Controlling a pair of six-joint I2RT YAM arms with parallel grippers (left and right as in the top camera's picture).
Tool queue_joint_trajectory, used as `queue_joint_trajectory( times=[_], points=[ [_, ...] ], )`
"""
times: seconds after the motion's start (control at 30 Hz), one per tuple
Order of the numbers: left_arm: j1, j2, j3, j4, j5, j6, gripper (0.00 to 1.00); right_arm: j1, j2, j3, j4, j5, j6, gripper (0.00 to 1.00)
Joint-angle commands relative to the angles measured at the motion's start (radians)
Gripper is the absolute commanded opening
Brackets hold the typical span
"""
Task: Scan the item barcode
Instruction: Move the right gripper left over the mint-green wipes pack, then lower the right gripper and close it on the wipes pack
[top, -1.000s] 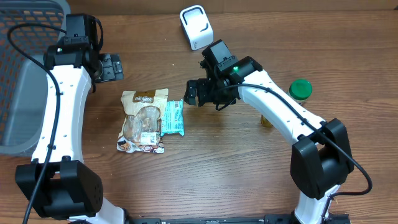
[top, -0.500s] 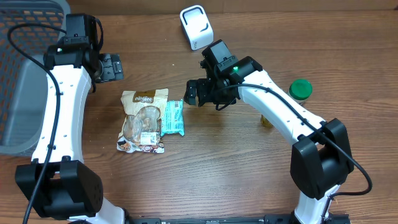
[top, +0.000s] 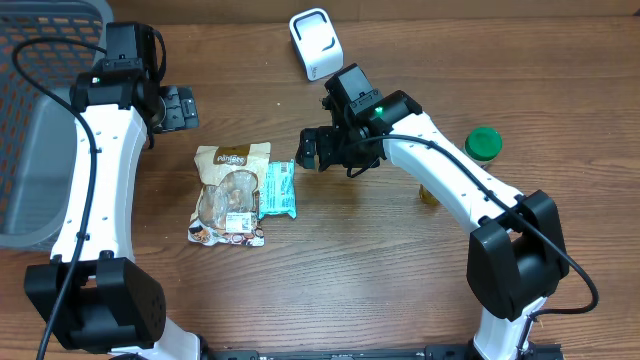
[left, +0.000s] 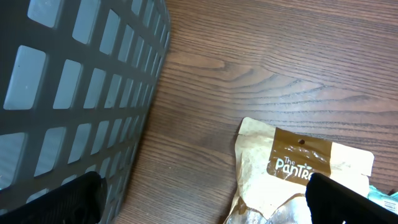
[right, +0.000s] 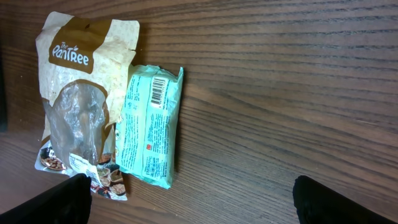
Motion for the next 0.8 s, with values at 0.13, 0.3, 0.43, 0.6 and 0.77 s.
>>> queue_joint_trajectory(
  times=[0.13, 0.3, 0.43, 0.6, 0.77],
  points=[
    [0.009, -0.012, 0.021, 0.002, 0.001, 0.014, 1.00, -0.002, -0.013, -0.007, 0.006, 0.000, 0.000, 1.00],
    [0.009, -0.012, 0.021, 0.002, 0.001, 0.014, 1.00, -0.002, -0.013, -0.007, 0.005, 0.000, 0.000, 1.00],
    [0.009, -0.012, 0.021, 0.002, 0.001, 0.014, 0.99, -0.002, -0.013, -0.007, 0.004, 0.000, 0.000, 1.00],
    [0.010, -0.012, 0.021, 0.002, 0.001, 0.014, 1.00, -0.002, -0.013, -0.007, 0.003, 0.000, 0.010, 1.00],
    [0.009, -0.012, 0.021, 0.002, 0.001, 0.014, 0.99, 0.004, -0.013, -0.007, -0.008, 0.000, 0.011, 1.00]
  ],
)
